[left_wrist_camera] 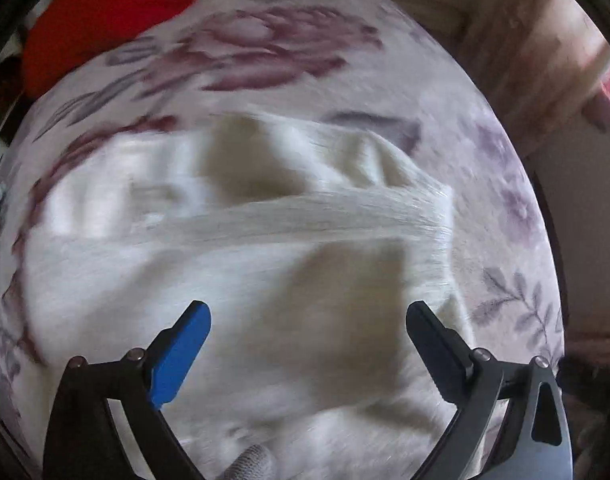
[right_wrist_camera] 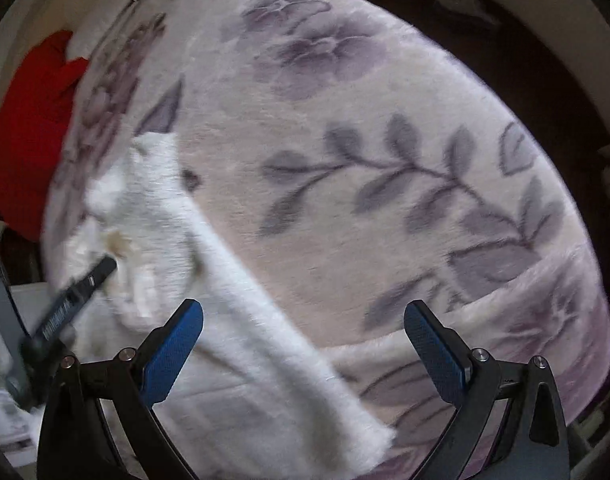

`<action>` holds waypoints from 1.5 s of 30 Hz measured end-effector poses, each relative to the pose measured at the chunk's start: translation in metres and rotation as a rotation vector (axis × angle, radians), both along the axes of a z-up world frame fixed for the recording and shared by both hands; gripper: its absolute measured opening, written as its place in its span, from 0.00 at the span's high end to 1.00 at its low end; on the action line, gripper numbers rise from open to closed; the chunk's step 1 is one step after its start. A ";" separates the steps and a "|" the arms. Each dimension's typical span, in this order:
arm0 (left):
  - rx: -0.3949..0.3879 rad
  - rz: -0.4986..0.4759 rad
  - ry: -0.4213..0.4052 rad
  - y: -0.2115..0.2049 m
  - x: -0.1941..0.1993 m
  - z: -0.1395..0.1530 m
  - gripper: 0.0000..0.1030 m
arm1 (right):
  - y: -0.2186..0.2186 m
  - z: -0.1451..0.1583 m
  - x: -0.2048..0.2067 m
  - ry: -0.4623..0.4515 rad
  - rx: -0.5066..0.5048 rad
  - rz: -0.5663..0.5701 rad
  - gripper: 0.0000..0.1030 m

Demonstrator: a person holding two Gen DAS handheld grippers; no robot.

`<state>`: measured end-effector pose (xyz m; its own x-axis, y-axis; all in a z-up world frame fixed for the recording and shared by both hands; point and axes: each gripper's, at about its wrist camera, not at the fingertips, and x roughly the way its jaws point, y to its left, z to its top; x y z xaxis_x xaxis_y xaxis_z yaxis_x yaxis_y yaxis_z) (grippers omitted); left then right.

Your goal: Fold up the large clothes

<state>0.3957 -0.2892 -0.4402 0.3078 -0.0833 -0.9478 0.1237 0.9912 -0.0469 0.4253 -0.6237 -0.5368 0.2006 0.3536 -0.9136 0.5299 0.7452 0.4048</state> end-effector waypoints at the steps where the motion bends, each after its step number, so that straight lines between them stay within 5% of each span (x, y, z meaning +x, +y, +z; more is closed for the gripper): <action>1: 0.002 0.035 -0.013 0.021 -0.002 0.007 0.03 | 0.009 0.004 0.007 -0.026 0.046 0.010 0.02; 6: 0.184 0.337 -0.054 0.167 -0.014 0.012 0.03 | 0.083 0.009 0.059 -0.091 0.185 0.143 0.03; 9: 0.333 0.497 0.031 0.243 0.000 -0.039 0.00 | 0.142 -0.015 0.100 -0.063 0.155 0.252 0.03; 11: 0.335 0.541 0.121 0.279 0.012 -0.086 0.00 | 0.167 -0.035 0.118 -0.027 0.149 0.285 0.04; 12: 0.307 0.571 0.173 0.294 0.016 -0.106 0.00 | 0.181 -0.047 0.126 -0.005 0.139 0.298 0.14; 13: 0.261 0.589 0.182 0.302 0.020 -0.113 0.00 | 0.192 -0.052 0.130 0.010 0.129 0.314 0.37; 15: 0.235 0.589 0.164 0.305 0.025 -0.109 0.00 | 0.209 -0.054 0.135 0.026 0.102 0.345 0.67; 16: 0.250 0.575 0.152 0.302 0.026 -0.103 0.00 | 0.219 -0.048 0.136 0.001 0.076 0.365 0.93; 17: 0.262 0.561 0.132 0.298 0.025 -0.095 0.00 | 0.228 -0.041 0.136 -0.022 0.052 0.384 0.94; 22: 0.228 0.535 0.035 0.280 0.017 -0.053 0.00 | 0.232 0.011 0.142 -0.173 -0.025 0.380 0.95; 25: 0.261 0.521 0.039 0.277 0.027 -0.062 0.00 | 0.217 0.023 0.155 -0.215 -0.089 0.373 0.95; 29: 0.262 0.518 0.139 0.289 0.041 -0.106 0.00 | 0.205 -0.049 0.178 -0.019 -0.116 0.417 0.94; 32: 0.270 0.516 0.110 0.283 0.040 -0.091 0.00 | 0.196 -0.064 0.184 0.043 -0.013 0.394 0.87; 36: 0.259 0.509 0.060 0.259 0.027 -0.056 0.00 | 0.153 -0.029 0.189 -0.033 0.014 0.300 0.43; 41: 0.313 0.422 0.024 0.210 0.037 -0.047 0.00 | 0.119 -0.052 0.230 0.027 -0.047 0.294 0.43; 45: 0.336 0.336 0.043 0.169 0.053 -0.068 0.00 | 0.125 -0.109 0.272 0.156 -0.009 0.400 0.43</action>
<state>0.4489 -0.1198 -0.5078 0.2248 0.3275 -0.9177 -0.2012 0.9371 0.2851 0.6969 -0.4989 -0.6463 -0.0909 0.3672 -0.9257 0.2529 0.9076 0.3351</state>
